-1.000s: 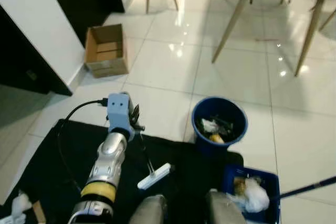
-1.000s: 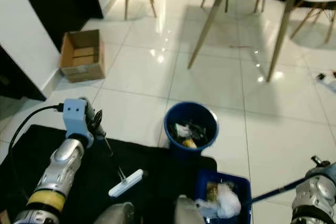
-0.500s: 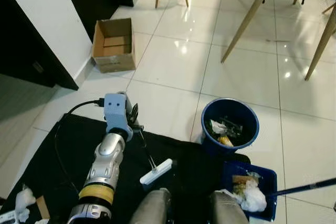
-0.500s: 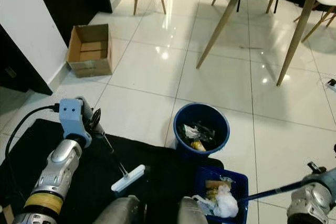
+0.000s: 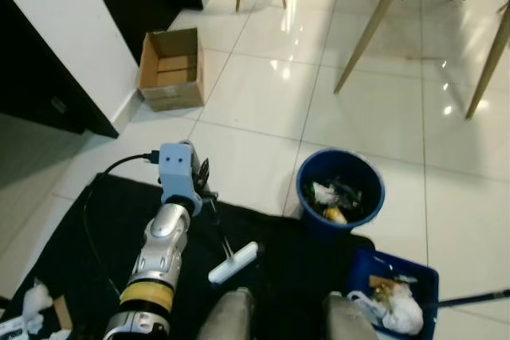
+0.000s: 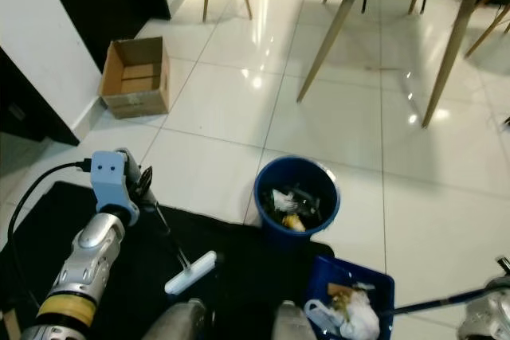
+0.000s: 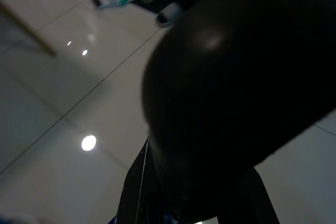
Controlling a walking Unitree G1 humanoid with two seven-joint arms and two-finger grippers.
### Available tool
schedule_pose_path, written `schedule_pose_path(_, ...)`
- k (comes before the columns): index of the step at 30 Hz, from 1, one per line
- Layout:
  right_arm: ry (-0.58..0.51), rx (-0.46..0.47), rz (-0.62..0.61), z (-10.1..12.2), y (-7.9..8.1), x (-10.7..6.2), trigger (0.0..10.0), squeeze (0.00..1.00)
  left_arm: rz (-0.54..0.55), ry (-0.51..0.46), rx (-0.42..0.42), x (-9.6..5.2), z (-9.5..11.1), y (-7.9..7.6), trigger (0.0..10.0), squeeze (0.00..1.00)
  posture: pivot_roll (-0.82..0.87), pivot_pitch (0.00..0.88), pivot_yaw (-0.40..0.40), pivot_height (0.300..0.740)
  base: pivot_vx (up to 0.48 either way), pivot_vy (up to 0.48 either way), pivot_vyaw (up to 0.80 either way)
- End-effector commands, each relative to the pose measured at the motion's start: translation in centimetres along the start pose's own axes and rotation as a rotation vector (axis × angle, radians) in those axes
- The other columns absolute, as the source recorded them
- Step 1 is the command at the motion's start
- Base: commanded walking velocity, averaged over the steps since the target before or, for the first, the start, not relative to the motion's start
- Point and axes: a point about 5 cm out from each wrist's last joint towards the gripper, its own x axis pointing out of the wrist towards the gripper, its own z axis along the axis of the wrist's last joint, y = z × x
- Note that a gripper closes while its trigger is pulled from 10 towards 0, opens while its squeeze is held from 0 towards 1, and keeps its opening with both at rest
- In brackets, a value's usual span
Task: Sweep floor
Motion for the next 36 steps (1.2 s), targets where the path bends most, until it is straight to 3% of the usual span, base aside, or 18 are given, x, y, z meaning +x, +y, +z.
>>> schedule_pose_path(1, -0.082, 0.038, -0.054, 2.1, -1.1, 0.6, 10.0, 0.00, 0.010, -0.003, 0.001, -0.1, 0.1, 0.3, 10.0, 0.00, 0.00, 0.099, 0.020, 0.740, 0.000, 0.000, 0.00)
schedule_pose_path(7, -0.208, 0.104, -0.096, 6.6, -2.4, 1.6, 10.0, 0.00, 0.021, -0.007, 0.005, 0.0, 0.2, 0.5, 10.0, 0.00, -0.01, 0.099, 0.017, 0.740, 0.000, 0.000, 0.00)
schedule_pose_path(16, -0.285, 0.198, -0.105, 8.8, -3.6, 1.9, 10.0, 0.00, 0.025, -0.010, 0.005, 0.0, 0.1, 0.3, 10.0, 0.00, -0.02, 0.095, 0.014, 0.740, 0.000, 0.000, 0.00)
schedule_pose_path(19, -0.334, 0.275, -0.112, 9.7, -4.3, 1.8, 10.0, 0.00, 0.026, -0.011, 0.004, 0.0, 0.0, 0.2, 10.0, 0.00, -0.02, 0.095, 0.017, 0.740, 0.000, 0.000, 0.00)
schedule_pose_path(21, -0.419, 0.384, -0.084, 11.5, -4.6, 1.7, 10.0, 0.00, 0.020, -0.011, 0.006, 0.0, 0.0, 0.1, 10.0, 0.00, -0.02, 0.095, 0.018, 0.740, 0.000, 0.000, 0.00)
schedule_pose_path(28, -0.502, 0.479, 0.031, 13.8, -3.2, 1.7, 10.0, 0.00, 0.014, -0.018, 0.007, 0.1, 0.1, 0.0, 10.0, 0.00, -0.02, 0.091, 0.017, 0.740, 0.000, 0.000, 0.00)
schedule_pose_path(36, -0.546, 0.558, 0.110, 14.9, -1.8, 1.7, 10.0, 0.00, 0.016, -0.025, 0.001, 0.1, 0.2, 0.1, 10.0, 0.00, -0.01, 0.088, 0.010, 0.740, 0.000, 0.000, 0.00)
